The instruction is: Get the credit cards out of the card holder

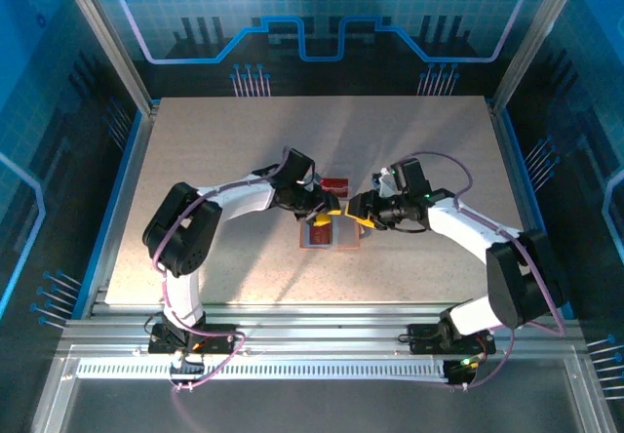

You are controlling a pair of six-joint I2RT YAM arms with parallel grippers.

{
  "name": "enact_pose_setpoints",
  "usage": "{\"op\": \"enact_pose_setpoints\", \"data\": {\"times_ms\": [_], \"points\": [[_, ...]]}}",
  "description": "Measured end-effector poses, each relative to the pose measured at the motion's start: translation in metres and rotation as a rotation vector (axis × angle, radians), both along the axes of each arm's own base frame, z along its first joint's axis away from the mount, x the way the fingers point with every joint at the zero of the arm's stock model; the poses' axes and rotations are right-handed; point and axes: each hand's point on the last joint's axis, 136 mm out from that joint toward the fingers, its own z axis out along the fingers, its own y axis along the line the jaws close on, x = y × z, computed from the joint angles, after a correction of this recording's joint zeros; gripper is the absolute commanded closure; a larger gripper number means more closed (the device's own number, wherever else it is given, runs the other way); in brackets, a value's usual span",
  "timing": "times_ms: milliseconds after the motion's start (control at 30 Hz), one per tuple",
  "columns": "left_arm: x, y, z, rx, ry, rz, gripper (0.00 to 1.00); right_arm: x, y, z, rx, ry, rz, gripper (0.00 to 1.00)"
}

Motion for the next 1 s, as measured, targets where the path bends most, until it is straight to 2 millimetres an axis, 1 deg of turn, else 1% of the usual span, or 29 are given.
{"op": "enact_pose_setpoints", "data": {"times_ms": [100,233,433,567,800,1000], "points": [[-0.004,0.013,-0.004,0.009,0.013,0.022,0.61,0.000,0.010,-0.006,-0.006,0.016,0.025,0.52],[-0.008,0.025,-0.008,0.015,0.017,0.044,0.62,0.004,0.024,-0.009,-0.008,0.027,0.054,0.54],[-0.013,0.038,-0.017,0.021,0.028,0.069,0.68,0.005,0.041,-0.015,-0.016,0.044,0.091,0.59],[-0.016,0.040,-0.021,0.022,0.032,0.073,0.74,0.006,0.047,-0.024,-0.027,0.063,0.105,0.62],[-0.011,0.039,-0.019,0.009,0.008,0.075,0.84,0.003,0.050,-0.044,-0.050,0.112,0.116,0.70],[-0.014,0.043,-0.025,0.017,0.019,0.076,0.87,0.000,0.054,-0.054,-0.062,0.136,0.126,0.73]]}}
